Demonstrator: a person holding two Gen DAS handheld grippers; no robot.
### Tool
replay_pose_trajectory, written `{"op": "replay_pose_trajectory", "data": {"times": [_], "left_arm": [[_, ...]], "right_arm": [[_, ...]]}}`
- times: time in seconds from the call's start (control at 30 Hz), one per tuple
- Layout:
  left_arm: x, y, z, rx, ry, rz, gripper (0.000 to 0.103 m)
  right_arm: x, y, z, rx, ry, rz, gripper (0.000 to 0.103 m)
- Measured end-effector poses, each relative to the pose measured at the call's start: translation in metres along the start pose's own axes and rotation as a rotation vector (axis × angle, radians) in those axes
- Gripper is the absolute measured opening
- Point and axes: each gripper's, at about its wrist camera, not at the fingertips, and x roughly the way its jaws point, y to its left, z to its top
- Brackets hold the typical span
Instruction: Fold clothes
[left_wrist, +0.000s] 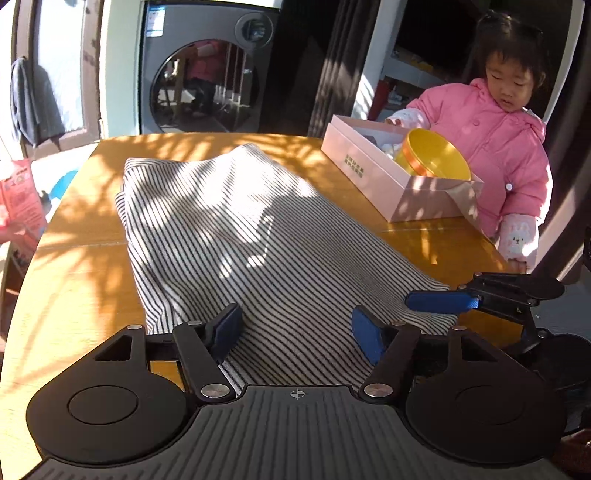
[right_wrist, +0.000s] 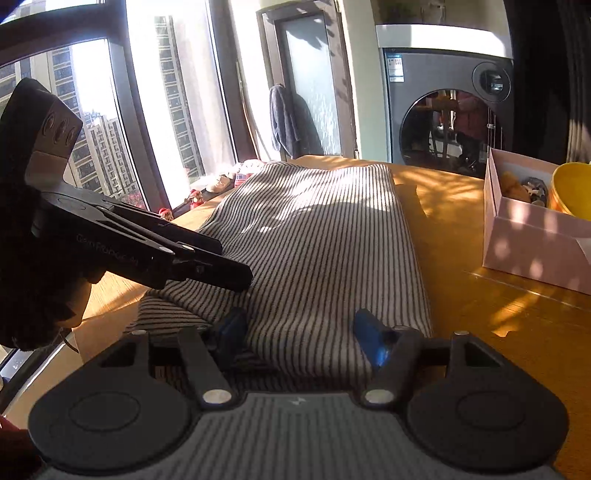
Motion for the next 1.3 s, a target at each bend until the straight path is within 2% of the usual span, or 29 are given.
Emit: {"op": "replay_pose_trajectory", "data": {"times": [0.13,0.23,0.3,0.4,0.5,0.63,0.7,0.8,0.87,0.93,1.03,1.1,1.17,1.23,1.3], "left_arm": [[-0.006,-0.003,-0.008,0.031,-0.002,0.025,0.072],[-0.016,-0.002,-0.009,0.03,-0.026,0.049,0.073],[-0.024,-0.001,-0.009,0.024,-0.052,0.061,0.076],[-0.035,-0.001,-0.006,0.022,-0.087,0.076,0.08],[-0.05,-0.002,-0.005,0.04,-0.127,0.096,0.088],[-0.061,-0.002,-0.008,0.064,-0.146,0.101,0.093],[-0.058,-0.002,-0.01,0.067,-0.134,0.094,0.094],[-0.049,-0.004,-0.014,0.072,-0.114,0.075,0.094],[-0.044,-0.006,-0.016,0.072,-0.104,0.064,0.094],[-0.039,-0.007,-0.018,0.071,-0.095,0.057,0.094],[-0.041,-0.003,-0.019,0.071,-0.1,0.059,0.095],[-0.044,0.003,-0.018,0.06,-0.107,0.074,0.096],[-0.047,0.009,-0.018,0.041,-0.115,0.087,0.096],[-0.049,0.015,-0.018,0.023,-0.117,0.092,0.097],[-0.053,0.019,-0.02,0.016,-0.119,0.098,0.098]], "right_arm": [[-0.012,0.001,0.002,-0.022,0.016,0.007,0.067],[-0.027,0.014,0.0,-0.097,-0.014,-0.004,0.067],[-0.031,0.023,-0.003,-0.143,-0.019,0.03,0.067],[-0.013,0.032,-0.017,-0.173,0.067,0.023,0.07],[-0.014,0.045,-0.02,-0.281,0.063,-0.01,0.073],[-0.03,0.048,-0.007,-0.313,0.018,0.005,0.073],[-0.036,0.047,0.003,-0.308,-0.026,-0.018,0.073],[-0.025,0.035,0.013,-0.242,-0.017,-0.024,0.072],[-0.003,0.024,0.008,-0.182,0.1,0.007,0.072],[-0.002,0.018,0.002,-0.143,0.081,0.03,0.073],[-0.015,0.023,0.004,-0.228,0.073,0.033,0.074],[-0.025,0.031,0.002,-0.359,0.074,0.04,0.075],[-0.029,0.039,-0.003,-0.485,0.099,0.05,0.076],[-0.026,0.046,-0.009,-0.552,0.128,0.066,0.076],[-0.019,0.055,-0.019,-0.638,0.149,0.059,0.082]]}}
